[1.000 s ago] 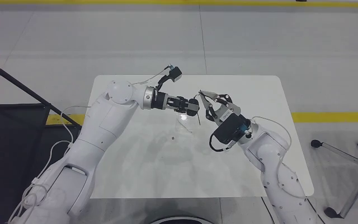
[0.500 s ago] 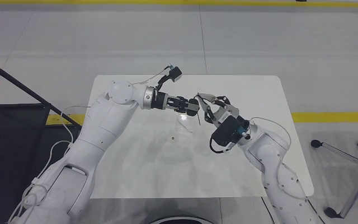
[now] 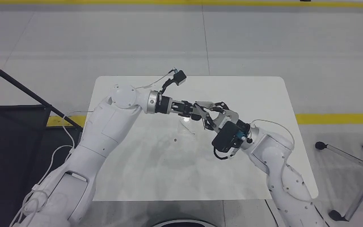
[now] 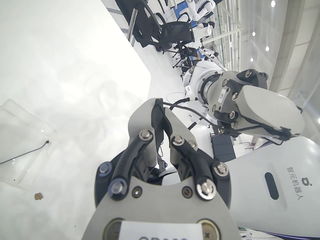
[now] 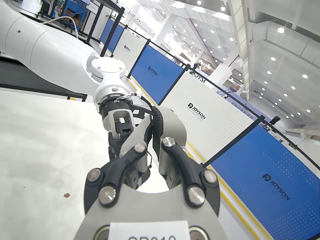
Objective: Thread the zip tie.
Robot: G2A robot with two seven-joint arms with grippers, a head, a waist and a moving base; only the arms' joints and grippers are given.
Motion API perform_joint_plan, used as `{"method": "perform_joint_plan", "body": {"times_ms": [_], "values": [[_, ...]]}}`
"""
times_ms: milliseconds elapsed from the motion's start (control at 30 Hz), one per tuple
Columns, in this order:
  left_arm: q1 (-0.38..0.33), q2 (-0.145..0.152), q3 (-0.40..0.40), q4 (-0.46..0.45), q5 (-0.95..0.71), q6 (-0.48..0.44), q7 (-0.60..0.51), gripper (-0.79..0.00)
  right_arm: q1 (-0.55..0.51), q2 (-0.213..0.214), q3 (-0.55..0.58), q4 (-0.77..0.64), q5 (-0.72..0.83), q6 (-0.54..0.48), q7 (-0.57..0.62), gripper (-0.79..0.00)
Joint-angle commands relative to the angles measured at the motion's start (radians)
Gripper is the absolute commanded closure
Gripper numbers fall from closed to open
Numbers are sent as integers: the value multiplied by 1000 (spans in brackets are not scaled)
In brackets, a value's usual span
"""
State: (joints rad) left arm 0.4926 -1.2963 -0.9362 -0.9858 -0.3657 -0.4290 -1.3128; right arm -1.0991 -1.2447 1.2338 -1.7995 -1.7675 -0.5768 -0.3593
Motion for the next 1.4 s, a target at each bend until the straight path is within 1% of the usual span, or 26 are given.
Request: {"method": "perform_joint_plan", "body": {"times_ms": [0, 300, 600, 833, 1067, 1367], "values": [[6, 3, -4, -10, 5, 5, 3, 0, -1, 2, 2, -1, 3, -5, 1, 0], [19, 11, -14, -36, 23, 9, 14, 0, -10, 10, 13, -10, 2, -12, 12, 0], [30, 18, -17, -63, 63, -3, 30, 0, -13, 15, 12, -16, -7, 21, 29, 0], [39, 23, -19, -82, 78, -10, 33, 0, -16, 16, 10, -24, -29, 83, 44, 0], [42, 26, -16, -94, 80, -15, 16, 0, -17, 18, 2, -33, -64, 123, 70, 0], [41, 29, -8, -95, 82, -22, 0, 0, -17, 17, -5, -34, -94, 199, 68, 0]]}}
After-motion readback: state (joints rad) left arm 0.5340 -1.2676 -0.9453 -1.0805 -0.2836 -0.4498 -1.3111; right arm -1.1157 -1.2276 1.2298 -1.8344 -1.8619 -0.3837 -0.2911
